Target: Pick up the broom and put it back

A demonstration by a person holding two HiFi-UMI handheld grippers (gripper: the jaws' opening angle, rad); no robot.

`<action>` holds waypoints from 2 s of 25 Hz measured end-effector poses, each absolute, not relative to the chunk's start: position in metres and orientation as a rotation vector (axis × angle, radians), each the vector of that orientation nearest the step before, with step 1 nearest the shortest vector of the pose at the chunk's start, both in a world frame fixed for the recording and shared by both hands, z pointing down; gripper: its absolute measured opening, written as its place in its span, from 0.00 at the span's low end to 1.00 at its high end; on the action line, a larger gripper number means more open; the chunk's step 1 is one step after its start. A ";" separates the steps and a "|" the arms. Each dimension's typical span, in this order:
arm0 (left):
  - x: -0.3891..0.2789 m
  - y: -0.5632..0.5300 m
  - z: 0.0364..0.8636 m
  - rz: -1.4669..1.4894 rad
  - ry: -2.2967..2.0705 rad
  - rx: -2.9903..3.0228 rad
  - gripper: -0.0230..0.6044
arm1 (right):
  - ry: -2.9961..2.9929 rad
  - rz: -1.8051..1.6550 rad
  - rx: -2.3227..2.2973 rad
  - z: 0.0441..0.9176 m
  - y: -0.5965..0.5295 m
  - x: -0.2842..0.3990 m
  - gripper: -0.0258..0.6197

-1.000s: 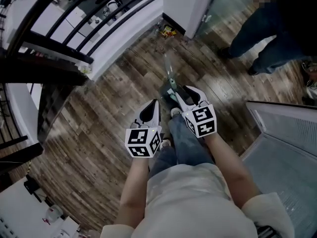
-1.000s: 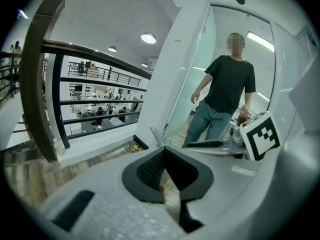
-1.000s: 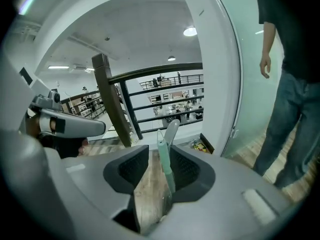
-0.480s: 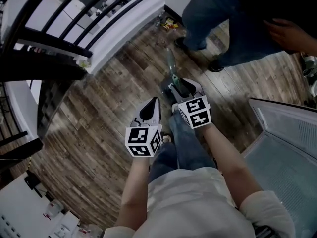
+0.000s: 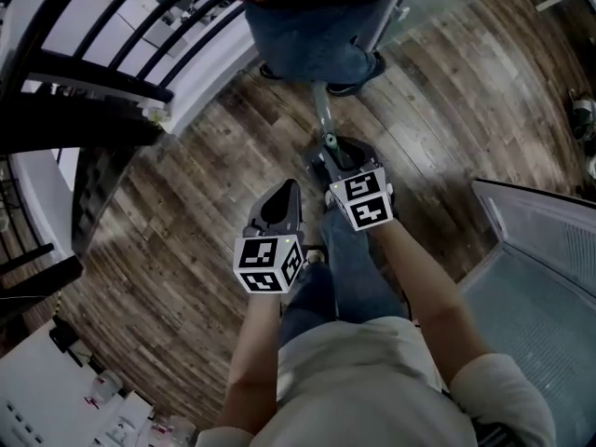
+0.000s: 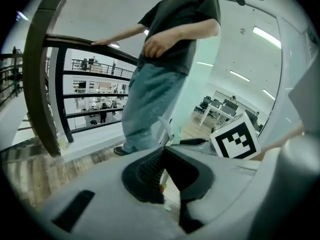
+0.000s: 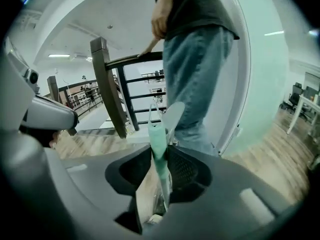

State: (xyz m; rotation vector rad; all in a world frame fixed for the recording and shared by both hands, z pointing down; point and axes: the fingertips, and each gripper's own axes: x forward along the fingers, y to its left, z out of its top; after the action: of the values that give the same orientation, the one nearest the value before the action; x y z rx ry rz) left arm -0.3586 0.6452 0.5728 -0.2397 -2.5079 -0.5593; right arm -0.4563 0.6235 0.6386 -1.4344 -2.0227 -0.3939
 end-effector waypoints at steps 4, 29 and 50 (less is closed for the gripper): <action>-0.358 0.645 0.571 -0.564 -2.508 -0.236 0.05 | -2.030 -0.427 -1.440 0.636 0.625 -0.456 0.20; -0.330 0.624 0.540 -0.545 -2.547 -0.159 0.05 | -2.110 -0.533 -1.353 0.610 0.574 -0.426 0.19; -0.289 0.594 0.502 -0.528 -2.595 -0.051 0.05 | -2.280 -0.429 -1.145 0.564 0.501 -0.389 0.19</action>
State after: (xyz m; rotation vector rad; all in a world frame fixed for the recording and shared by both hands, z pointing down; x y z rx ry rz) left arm -0.2893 0.5938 0.5023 -0.0510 -2.5949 -0.5283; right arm -0.3895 0.5010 0.5639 -1.1447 -2.2799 -0.4286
